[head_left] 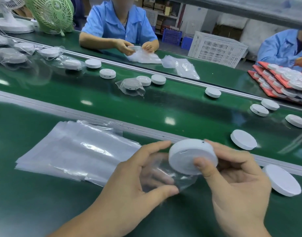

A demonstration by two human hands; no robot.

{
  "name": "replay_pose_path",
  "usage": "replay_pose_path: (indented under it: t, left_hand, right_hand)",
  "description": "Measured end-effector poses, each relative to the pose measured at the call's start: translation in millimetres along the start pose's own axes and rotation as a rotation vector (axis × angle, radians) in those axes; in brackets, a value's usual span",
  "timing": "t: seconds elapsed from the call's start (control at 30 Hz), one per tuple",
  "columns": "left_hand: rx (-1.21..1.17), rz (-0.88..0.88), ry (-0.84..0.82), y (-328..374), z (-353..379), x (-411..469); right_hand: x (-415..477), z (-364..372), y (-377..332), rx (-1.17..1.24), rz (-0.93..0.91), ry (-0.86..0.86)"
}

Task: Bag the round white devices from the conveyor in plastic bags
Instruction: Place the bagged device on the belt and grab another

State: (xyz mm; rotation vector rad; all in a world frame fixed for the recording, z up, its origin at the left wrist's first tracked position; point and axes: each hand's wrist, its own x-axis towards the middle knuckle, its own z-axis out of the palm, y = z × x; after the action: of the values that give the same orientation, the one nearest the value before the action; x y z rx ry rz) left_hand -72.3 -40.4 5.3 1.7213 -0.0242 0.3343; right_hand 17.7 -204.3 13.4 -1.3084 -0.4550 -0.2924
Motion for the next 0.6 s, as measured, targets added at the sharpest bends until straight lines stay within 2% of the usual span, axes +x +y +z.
replay_pose_path:
  t: [0.03,0.1,0.17,0.2,0.27,0.33,0.4,0.5,0.57,0.6]
  left_hand:
    - [0.109,0.07,0.051,-1,-1,-1]
    - [0.429,0.384,0.2,-2,-8,2]
    - [0.72,0.697,0.185,-7,-11,3]
    - [0.816,0.745,0.119,-11,-11,4]
    - [0.929,0.64,-0.114,-17,-10,5]
    - [0.923,0.48,-0.289,-16,-7,4]
    - [0.896,0.37,-0.322,-15,-5,4]
    - [0.965,0.361,-0.292,-18,-4,6]
    - [1.008,0.355,-0.267,-20,-6,7]
    - [1.019,0.346,-0.248,-19,-7,7]
  right_hand:
    - [4,-3,1,-0.013,0.002,0.011]
    - [9,-10,4,0.0,0.13,0.051]
    - [11,-13,9,0.072,0.365,0.08]
    - [13,-15,11,0.117,0.485,0.098]
    - [16,-18,16,0.197,0.705,0.164]
    - [18,-22,17,0.304,0.809,0.18]
    - [15,-28,20,0.339,0.785,0.135]
    - [7,-35,26,0.099,0.597,-0.033]
    - [6,-39,26,-0.111,0.293,-0.149]
    - [8,-41,25,-0.21,0.055,-0.253]
